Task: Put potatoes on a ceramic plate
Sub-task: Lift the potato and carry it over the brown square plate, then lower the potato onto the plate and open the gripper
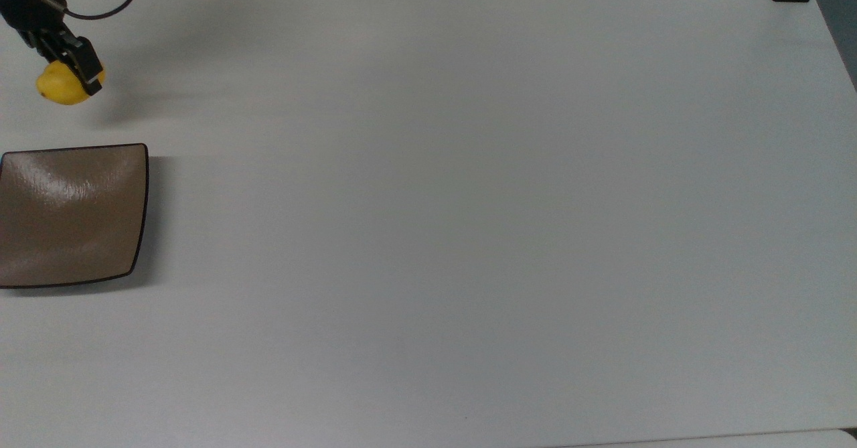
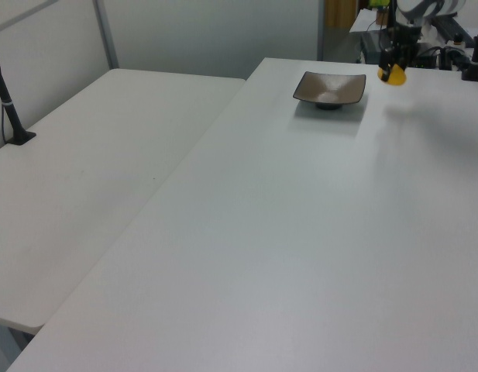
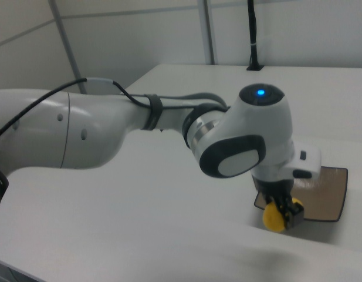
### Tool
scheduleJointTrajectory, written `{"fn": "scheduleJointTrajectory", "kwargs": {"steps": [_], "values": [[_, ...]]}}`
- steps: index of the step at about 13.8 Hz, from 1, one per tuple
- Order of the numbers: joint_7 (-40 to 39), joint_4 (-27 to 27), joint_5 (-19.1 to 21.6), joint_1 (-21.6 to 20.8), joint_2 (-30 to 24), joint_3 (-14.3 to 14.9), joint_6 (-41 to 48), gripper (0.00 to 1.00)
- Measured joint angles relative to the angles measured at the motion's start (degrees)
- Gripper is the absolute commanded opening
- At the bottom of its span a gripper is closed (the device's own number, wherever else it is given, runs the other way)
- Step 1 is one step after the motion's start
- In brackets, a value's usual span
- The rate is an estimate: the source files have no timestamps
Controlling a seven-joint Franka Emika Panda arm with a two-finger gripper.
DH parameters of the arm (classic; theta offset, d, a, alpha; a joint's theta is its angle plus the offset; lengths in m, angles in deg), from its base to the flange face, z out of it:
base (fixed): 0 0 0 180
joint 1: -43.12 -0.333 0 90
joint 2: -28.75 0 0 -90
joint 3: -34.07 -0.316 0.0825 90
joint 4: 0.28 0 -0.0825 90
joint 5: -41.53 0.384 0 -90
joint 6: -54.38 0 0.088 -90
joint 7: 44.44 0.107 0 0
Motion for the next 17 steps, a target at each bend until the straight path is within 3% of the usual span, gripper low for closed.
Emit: {"fn": "scheduleJointTrajectory", "kwargs": {"steps": [5,8,14,16,17], "values": [[-0.03,-4.70,7.36,0.20,0.18,0.00,0.03,0.42],[-0.06,-7.36,15.35,0.24,2.98,-0.17,-5.36,0.46],[0.09,-10.50,17.27,-0.95,10.49,-2.27,-14.95,0.51],[0.42,-11.43,17.32,-1.83,12.65,-2.51,-17.76,0.72],[0.44,-11.65,17.32,-2.02,13.17,-2.55,-18.23,0.77]]}}
